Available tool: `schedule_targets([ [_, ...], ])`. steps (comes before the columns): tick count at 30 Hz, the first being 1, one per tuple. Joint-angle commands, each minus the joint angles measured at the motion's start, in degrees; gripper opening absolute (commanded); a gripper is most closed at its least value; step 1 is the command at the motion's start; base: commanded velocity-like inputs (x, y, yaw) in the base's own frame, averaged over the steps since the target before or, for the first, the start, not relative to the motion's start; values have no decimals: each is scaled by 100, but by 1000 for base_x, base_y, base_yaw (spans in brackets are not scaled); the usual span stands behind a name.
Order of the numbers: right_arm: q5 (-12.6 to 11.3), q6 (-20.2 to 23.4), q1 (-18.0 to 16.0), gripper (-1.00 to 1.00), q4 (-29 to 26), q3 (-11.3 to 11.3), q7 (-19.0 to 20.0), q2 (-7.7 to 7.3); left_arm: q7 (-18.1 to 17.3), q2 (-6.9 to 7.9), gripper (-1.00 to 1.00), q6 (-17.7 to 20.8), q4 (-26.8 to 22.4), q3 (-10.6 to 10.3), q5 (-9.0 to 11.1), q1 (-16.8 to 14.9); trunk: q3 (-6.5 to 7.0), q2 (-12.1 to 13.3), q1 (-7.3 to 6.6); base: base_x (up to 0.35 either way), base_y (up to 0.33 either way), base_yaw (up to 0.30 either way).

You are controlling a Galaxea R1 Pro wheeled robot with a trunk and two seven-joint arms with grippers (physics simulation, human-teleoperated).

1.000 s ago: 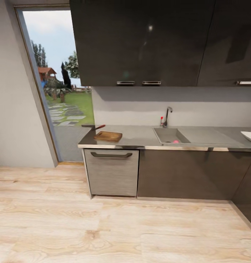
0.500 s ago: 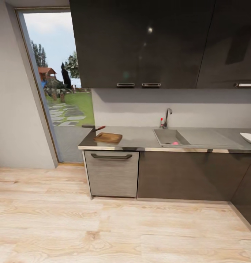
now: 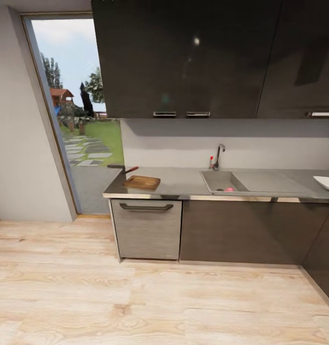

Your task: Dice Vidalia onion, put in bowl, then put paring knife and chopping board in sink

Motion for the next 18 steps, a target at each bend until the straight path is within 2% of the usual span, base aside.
schedule_targets([
  [1,3,-12,-1,100,-3,2,-13,0,3,0,100,-12,0,-2,26,-1,12,37,-22,0,0,0],
  [18,3,-12,0,100,-4,2,-13,-1,3,0,100,-12,-4,1,28,-1,318,719,-395,0,0,0],
])
